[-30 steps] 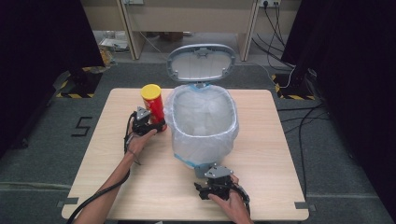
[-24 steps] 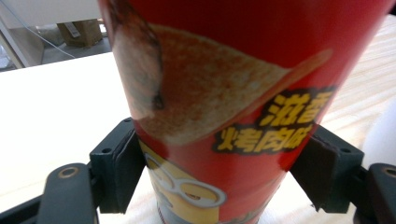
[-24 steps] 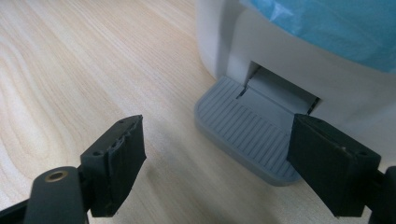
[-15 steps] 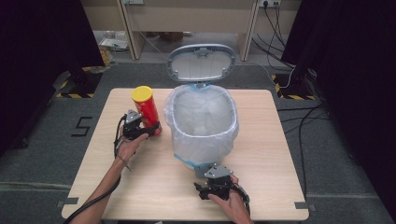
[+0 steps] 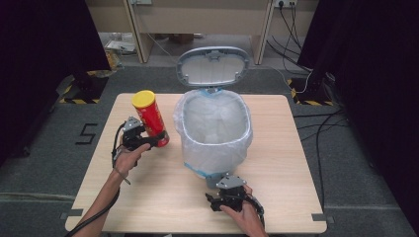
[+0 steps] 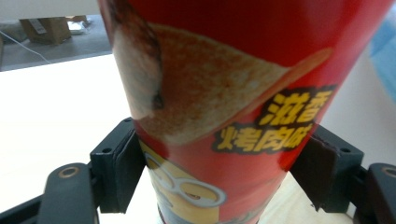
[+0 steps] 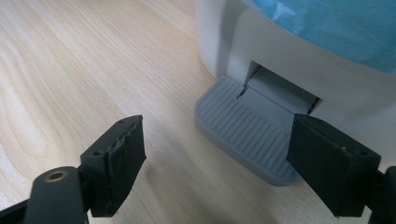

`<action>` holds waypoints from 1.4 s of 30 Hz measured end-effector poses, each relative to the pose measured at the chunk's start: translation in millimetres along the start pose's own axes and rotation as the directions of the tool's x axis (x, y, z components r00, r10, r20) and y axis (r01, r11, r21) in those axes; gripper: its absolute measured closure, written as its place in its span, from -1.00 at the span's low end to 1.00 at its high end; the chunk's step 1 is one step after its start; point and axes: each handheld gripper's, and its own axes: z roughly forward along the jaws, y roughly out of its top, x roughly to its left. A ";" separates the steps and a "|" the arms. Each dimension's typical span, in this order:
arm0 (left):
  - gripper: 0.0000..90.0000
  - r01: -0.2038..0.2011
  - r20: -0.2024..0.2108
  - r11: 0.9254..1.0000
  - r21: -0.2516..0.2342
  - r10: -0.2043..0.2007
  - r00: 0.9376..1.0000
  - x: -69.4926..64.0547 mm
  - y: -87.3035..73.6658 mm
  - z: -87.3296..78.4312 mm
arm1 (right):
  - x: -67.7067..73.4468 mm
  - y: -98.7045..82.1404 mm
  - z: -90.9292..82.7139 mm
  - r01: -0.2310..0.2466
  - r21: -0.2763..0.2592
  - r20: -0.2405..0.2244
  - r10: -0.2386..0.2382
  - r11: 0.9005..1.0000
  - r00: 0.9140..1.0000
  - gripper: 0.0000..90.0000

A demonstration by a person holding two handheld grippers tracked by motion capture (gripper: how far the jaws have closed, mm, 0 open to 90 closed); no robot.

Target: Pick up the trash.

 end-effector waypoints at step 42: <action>-0.47 -0.119 0.129 0.993 -0.024 0.121 0.984 -25.7 52.0 -76.7 | 0.4 0.1 0.2 0.001 0.000 0.003 -0.001 1.000 1.000 -0.58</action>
